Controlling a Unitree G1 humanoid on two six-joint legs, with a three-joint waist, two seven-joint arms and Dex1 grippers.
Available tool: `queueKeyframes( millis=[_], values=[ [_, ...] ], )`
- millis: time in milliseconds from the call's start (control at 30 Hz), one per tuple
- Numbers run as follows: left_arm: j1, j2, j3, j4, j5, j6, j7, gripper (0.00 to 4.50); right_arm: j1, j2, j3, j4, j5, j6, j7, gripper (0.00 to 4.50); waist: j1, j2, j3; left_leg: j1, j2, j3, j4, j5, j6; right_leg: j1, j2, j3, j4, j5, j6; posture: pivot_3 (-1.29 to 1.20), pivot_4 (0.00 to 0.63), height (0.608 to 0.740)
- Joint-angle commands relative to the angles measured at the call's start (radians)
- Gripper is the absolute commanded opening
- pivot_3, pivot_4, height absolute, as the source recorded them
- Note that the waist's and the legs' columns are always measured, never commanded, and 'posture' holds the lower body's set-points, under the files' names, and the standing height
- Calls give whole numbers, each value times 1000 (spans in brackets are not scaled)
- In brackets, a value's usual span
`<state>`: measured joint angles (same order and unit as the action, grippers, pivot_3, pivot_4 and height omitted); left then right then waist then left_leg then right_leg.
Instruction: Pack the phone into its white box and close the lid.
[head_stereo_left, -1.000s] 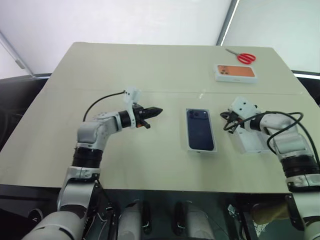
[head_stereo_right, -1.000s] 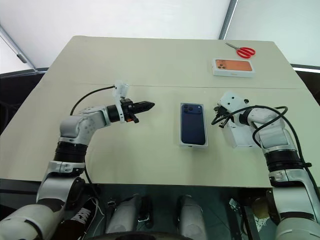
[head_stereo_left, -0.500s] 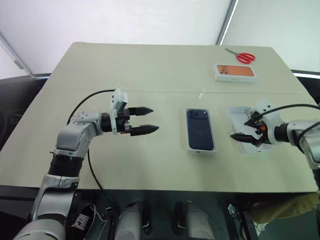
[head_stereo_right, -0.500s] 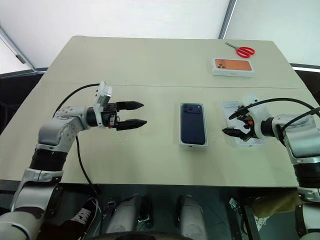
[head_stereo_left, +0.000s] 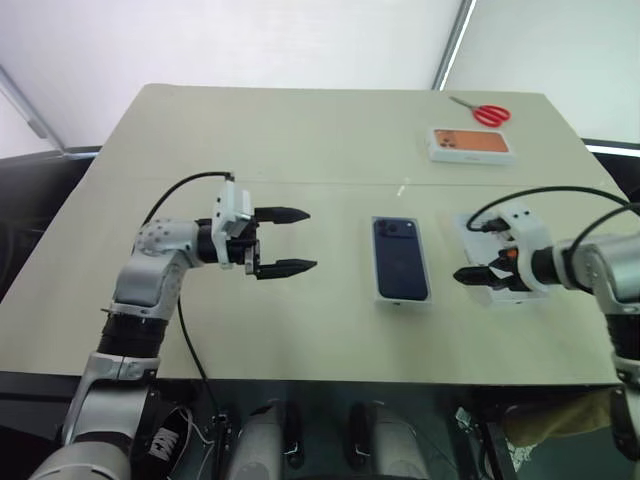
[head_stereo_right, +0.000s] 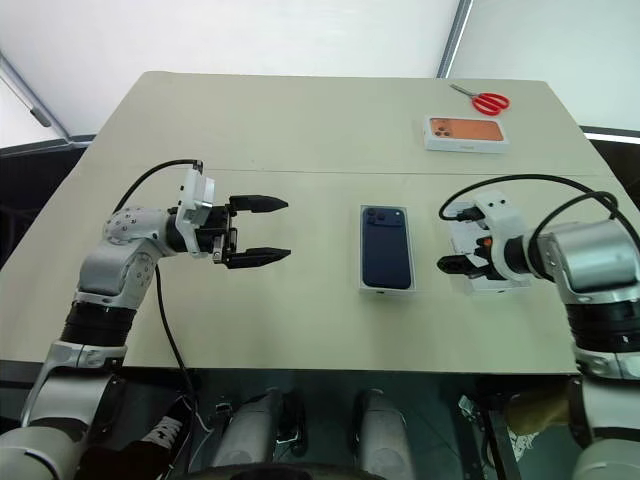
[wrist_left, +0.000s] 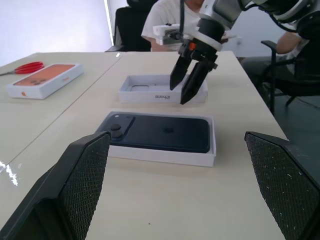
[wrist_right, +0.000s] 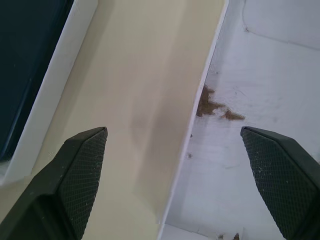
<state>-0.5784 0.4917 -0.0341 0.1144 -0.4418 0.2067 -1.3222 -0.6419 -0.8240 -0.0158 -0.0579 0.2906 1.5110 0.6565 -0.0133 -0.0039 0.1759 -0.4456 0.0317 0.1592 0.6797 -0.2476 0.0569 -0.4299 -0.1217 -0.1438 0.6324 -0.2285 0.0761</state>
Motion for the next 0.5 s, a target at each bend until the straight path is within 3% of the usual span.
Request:
queueKeyframes(
  millis=[33, 200, 267, 367, 500],
  values=[
    [18, 4, 6, -38, -29, 7, -4, 4500, -28, 7, -18, 7, -12, 35, -59, 4454, 3, 0, 0, 0, 0, 0, 0, 0, 0, 0, 0, 0, 0, 0, 0, 0, 150, 738],
    [31, -1, 2, -56, -40, 30, 0, 4500, -38, 31, -21, 10, -3, 46, -107, 4454, 2, 0, 0, -2, 0, 0, 2, -1, 1, -1, 0, 0, 0, 0, 0, 0, 150, 738],
    [34, -8, -2, -62, -42, 36, 8, 4500, -28, 38, -24, 16, -4, 35, -123, 3958, 2, 0, 0, -2, 0, 0, 2, -1, 1, 0, 1, 0, 0, 0, 0, 0, 150, 738],
    [38, -15, -4, -76, -46, 43, 18, 4500, -12, 52, -34, 28, -11, 28, -155, 2699, 1, 0, 0, -2, 0, 0, 2, -1, 1, -1, 1, 0, 0, 0, 0, 0, 150, 738],
    [43, -19, -6, -87, -43, 46, 27, 4500, 14, 80, -46, 31, -27, 27, -207, 505, 1, 0, 0, -2, 0, 0, 2, -1, 1, 0, 2, 0, 0, 0, 1, 0, 150, 738]
  ],
)
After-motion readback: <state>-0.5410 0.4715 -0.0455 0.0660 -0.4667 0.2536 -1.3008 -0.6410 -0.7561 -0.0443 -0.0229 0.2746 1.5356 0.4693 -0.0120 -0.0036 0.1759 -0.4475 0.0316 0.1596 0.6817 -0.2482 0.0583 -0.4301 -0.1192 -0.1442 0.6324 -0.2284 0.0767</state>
